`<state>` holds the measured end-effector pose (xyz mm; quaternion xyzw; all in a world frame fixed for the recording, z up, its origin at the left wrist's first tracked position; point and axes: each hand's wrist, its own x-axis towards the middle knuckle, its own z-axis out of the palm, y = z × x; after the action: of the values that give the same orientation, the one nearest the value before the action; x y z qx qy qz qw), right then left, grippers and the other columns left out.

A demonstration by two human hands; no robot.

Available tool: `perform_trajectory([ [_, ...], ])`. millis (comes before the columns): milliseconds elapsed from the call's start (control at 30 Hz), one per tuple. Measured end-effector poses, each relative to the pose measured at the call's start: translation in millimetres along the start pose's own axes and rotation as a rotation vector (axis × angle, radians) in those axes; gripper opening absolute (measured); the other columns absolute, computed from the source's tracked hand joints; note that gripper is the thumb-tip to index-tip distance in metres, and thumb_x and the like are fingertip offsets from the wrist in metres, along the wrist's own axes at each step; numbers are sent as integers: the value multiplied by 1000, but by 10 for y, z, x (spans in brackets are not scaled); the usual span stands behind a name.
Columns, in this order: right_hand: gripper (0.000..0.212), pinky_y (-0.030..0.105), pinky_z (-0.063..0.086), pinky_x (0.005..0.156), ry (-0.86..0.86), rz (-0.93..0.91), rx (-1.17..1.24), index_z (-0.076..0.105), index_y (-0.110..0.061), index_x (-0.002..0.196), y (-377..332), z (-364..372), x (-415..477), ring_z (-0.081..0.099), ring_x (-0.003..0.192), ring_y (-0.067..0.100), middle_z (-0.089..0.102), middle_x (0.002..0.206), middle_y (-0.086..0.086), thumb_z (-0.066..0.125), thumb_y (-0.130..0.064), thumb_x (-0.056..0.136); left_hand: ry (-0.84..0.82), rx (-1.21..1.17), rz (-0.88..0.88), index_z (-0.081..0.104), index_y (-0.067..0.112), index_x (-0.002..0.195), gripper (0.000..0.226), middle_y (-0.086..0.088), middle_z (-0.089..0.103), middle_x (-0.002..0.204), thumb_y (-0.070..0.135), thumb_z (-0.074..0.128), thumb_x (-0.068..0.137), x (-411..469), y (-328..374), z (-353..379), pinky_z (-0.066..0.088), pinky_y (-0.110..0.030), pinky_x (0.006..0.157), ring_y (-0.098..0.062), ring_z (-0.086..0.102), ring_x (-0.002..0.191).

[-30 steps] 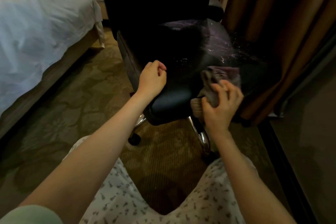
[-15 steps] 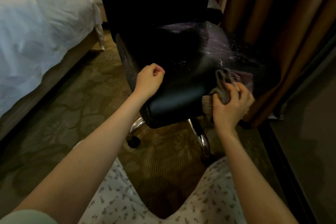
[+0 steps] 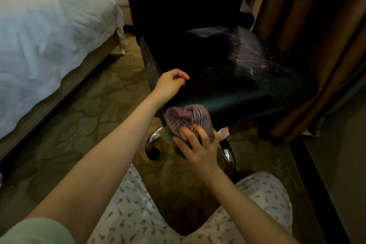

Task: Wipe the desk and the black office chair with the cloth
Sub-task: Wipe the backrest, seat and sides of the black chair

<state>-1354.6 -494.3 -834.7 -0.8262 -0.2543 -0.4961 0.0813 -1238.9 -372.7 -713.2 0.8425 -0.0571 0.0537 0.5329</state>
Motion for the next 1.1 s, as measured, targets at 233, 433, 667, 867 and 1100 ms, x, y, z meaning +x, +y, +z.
perform_trajectory([
  [233,27,42,32,87,10,124,80,55,-26,100,109,-184,138,45,111,25,49,117,-1,61,-41,79,73,88,16,60,22,82,20,7,50,72,6,50,88,4,-13,60,33,-23,59,-5,44,60],
  [433,30,55,36,90,40,175,12,53,-26,102,555,-26,222,42,113,28,45,119,2,61,-42,77,180,496,331,58,5,98,15,-10,49,101,5,48,87,-136,-163,259,26,-18,77,-22,48,92],
  [667,34,46,42,81,32,551,-100,66,-19,98,1200,-94,347,39,110,28,52,116,4,60,-35,68,181,533,413,57,2,100,16,-13,51,102,3,47,88,-167,-158,228,28,-20,80,-24,47,93],
  [867,30,50,40,86,195,870,-117,70,-13,95,1409,-278,365,43,112,31,61,112,13,62,-28,70,168,610,451,58,0,102,19,-18,52,105,6,46,89,-160,-182,138,33,-27,79,-31,49,93],
  [1100,36,62,32,94,24,246,-54,52,-27,106,675,109,148,40,116,28,45,122,3,61,-42,75,100,678,451,60,-2,96,43,-24,54,99,23,30,79,44,-349,-245,36,-40,83,-40,52,88],
])
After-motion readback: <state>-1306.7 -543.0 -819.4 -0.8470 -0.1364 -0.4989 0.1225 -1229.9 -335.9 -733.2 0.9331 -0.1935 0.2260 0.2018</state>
